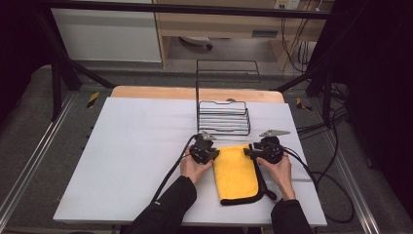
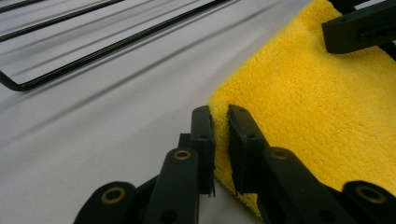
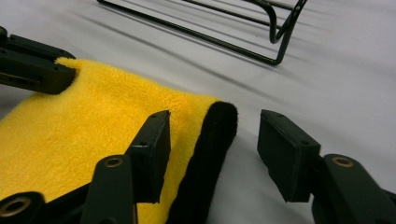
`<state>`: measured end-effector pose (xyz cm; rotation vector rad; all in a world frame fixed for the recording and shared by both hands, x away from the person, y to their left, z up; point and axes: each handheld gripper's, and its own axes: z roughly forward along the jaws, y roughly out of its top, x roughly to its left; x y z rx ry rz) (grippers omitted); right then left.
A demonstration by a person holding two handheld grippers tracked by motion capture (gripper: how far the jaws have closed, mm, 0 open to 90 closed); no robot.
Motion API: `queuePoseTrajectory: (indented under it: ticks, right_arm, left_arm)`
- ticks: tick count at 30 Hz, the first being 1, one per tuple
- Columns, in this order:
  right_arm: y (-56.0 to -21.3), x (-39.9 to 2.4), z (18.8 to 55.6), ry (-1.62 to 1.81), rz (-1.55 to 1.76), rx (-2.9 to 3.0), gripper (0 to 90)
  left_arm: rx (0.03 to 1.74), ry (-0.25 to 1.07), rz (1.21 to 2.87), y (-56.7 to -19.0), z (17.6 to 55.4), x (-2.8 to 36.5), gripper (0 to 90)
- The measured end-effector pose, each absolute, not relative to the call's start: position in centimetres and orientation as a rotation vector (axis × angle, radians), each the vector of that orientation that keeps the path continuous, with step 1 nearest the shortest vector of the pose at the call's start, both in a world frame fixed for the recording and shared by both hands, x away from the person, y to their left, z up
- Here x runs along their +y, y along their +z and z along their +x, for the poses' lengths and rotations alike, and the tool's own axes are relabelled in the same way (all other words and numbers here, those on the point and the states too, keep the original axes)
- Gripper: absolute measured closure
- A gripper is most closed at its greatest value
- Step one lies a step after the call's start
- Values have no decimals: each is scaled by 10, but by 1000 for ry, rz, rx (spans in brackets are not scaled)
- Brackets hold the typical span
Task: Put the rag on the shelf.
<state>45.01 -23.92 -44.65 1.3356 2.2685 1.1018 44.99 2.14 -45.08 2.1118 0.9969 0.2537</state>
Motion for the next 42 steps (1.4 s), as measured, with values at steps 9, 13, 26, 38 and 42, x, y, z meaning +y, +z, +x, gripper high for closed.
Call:
queuePoseTrajectory:
  ticks: [9,13,26,38,42]
  right_arm:
    - [-453,-241,450,1133,1391,2304,610]
    - [-453,-241,449,1140,1412,2311,662]
    - [-450,-240,450,1169,1499,2325,790]
    - [-437,-237,440,1199,1446,2266,795]
    - [-431,-240,435,1253,1454,2236,795]
  left_arm:
    - [987,240,2101,-452,451,23,806]
    - [991,236,2102,-452,451,23,806]
    - [1006,179,2077,-452,454,28,822]
    - [976,187,1986,-443,445,39,839]
    - [954,185,1955,-436,441,43,839]
